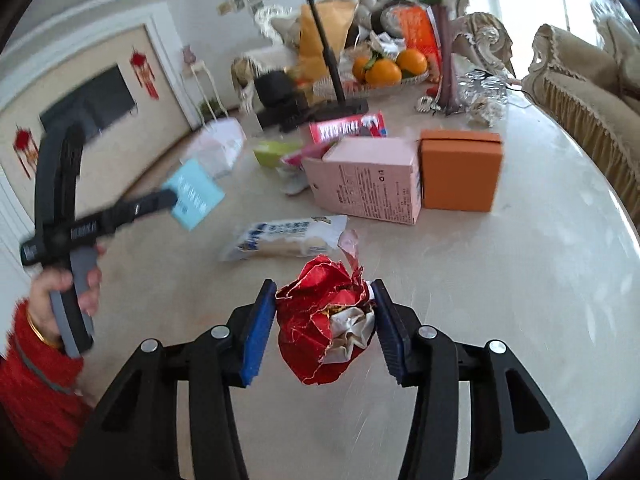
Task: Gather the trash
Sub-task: 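Grasp the teal box with the left tool while the right tool grasps the red wrapper, then carry the teal box and red wrapper to the wastebasket and open both tools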
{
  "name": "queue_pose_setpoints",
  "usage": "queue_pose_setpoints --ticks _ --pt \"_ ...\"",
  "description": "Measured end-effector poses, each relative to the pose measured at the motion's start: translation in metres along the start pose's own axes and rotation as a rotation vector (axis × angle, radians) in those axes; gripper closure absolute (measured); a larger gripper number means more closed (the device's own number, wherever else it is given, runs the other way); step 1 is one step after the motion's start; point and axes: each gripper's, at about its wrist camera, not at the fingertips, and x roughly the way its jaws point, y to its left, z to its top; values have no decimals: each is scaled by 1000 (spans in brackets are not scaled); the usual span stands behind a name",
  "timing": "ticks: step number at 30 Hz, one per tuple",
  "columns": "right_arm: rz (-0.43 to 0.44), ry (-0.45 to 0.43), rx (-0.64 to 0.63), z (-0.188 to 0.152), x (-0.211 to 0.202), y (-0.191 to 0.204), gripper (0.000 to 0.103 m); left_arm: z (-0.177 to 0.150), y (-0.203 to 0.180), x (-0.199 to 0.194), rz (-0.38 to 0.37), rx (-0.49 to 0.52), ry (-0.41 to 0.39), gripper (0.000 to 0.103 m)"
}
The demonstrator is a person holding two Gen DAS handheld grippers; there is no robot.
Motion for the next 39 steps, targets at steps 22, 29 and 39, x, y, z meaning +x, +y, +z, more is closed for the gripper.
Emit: queue_pose_setpoints --ticks 22,29,39 --pt "134 412 158 -272 -50 37 57 -332 -131 -111 -107 -45 364 19" --pt "63 529 158 -314 3 34 55 -369 -131 -59 -75 -26 482 17" --pt "-4 605 287 -344 29 0 20 -391 -122 -26 92 -9 570 12"
